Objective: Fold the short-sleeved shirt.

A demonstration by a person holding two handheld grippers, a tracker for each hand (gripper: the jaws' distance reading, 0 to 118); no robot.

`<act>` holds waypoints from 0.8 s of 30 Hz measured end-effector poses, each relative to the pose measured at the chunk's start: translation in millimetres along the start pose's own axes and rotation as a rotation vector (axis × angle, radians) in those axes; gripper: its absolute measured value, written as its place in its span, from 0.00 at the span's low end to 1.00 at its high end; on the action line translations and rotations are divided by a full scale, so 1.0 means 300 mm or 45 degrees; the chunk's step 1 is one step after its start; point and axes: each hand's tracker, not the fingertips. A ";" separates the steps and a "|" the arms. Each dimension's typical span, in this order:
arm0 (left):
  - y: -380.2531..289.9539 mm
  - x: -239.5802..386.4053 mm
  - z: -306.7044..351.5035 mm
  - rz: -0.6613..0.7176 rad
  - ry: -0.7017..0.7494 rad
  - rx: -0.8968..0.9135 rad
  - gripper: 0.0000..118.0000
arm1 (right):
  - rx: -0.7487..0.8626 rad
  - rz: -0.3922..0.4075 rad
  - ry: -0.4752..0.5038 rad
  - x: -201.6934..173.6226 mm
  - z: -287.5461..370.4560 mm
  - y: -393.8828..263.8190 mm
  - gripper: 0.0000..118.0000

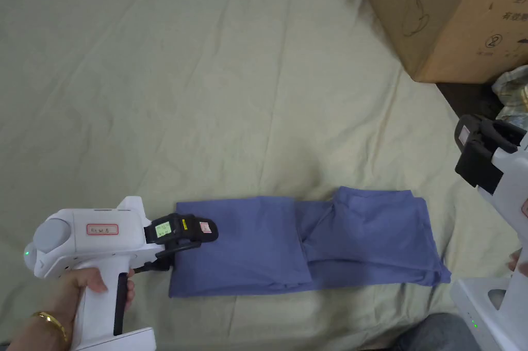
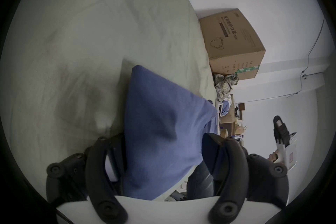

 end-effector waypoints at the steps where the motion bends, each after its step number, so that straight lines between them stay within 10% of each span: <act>1: -0.001 -0.001 0.005 -0.005 -0.017 0.005 0.53 | 0.000 0.006 -0.001 -0.001 0.001 0.001 0.00; 3: -0.003 0.004 0.006 0.000 0.044 0.014 0.10 | -0.001 0.012 -0.002 -0.002 0.002 0.001 0.00; 15: -0.001 0.235 0.157 -0.109 0.378 0.079 0.07 | -0.012 0.038 0.039 -0.038 -0.005 -0.011 0.00; 24: 0.053 0.277 0.551 -0.234 1.008 0.274 0.07 | 0.002 0.010 0.075 -0.030 -0.001 -0.016 0.00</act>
